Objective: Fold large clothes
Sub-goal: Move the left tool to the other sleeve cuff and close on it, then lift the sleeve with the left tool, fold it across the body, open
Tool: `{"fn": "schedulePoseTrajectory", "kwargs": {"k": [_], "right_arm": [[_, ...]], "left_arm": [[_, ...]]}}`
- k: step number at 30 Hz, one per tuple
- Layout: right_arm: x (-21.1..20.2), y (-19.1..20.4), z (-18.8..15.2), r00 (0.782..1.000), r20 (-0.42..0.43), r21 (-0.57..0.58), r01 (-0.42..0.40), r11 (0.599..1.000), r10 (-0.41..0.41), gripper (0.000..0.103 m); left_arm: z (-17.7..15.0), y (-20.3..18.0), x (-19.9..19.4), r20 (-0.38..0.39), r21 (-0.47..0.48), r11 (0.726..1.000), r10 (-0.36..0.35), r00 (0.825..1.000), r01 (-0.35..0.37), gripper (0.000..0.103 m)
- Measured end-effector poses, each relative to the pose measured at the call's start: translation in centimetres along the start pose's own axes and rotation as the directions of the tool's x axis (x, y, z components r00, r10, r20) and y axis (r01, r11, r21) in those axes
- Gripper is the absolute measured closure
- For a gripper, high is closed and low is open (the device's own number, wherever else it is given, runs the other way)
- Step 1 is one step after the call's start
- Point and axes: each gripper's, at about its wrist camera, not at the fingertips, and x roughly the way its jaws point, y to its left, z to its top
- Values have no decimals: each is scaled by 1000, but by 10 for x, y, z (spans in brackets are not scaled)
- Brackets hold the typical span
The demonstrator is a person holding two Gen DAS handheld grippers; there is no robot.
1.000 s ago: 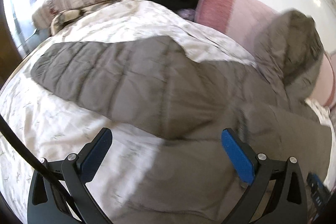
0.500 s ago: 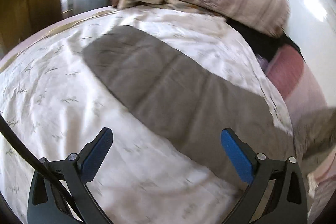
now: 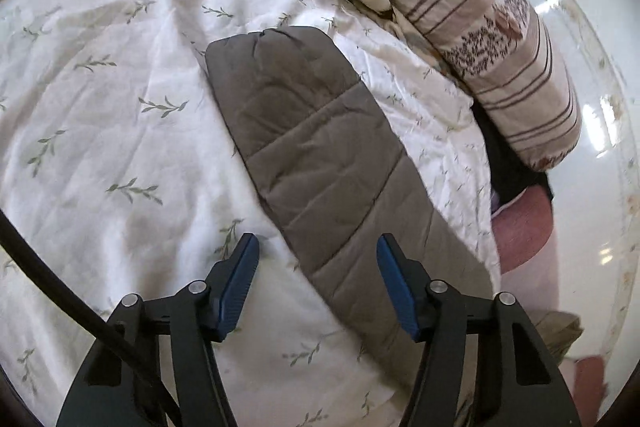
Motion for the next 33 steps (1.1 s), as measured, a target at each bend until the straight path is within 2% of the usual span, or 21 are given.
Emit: {"fn": "schedulePoseTrajectory", "kwargs": {"k": [8, 10, 12, 14, 15, 17, 19, 24, 27, 29, 33], "right_arm": [[0, -1, 0, 1000, 2, 1, -2, 1000, 2, 51], [0, -1, -1, 1000, 2, -2, 0, 1000, 0, 51], [0, -1, -1, 1000, 1, -5, 3, 1000, -3, 50], [1, 0, 0, 1000, 0, -9, 8, 1000, -8, 50], [2, 0, 0, 1000, 0, -9, 9, 1000, -9, 50], [2, 1, 1, 1000, 0, -7, 10, 1000, -10, 50], [2, 1, 2, 1000, 0, -4, 9, 1000, -9, 50], [-7, -8, 8, 999, 20, 67, -40, 997, 38, 50], [-26, -20, 18, 993, 96, 141, -84, 987, 70, 50], [-36, -30, 22, 987, 148, 186, -83, 979, 55, 50], [-45, -51, 24, 982, 188, 283, -70, 957, 16, 50]], "left_arm": [[16, 6, 17, 47, -27, 997, -73, 996, 75, 44], [18, 3, 21, 65, -26, 996, -82, 995, 84, 38], [19, -3, 23, 69, -11, 997, -74, 995, 74, 38], [17, -10, 26, 49, 12, 998, -57, 997, 57, 66], [16, -11, 28, 33, 14, 999, -52, 998, 52, 85], [15, -17, 26, 26, 31, 998, -53, 998, 52, 88], [14, -30, 16, 53, 81, 996, -42, 998, 38, 90], [5, -70, -15, 74, 176, 979, -115, 991, 101, 90], [-16, -107, -36, 55, 268, 948, -196, 979, 175, 91], [-40, -138, -51, 31, 360, 907, -246, 969, 219, 91], [-110, -197, -70, -88, 533, 783, -325, 942, 320, 91]]}}
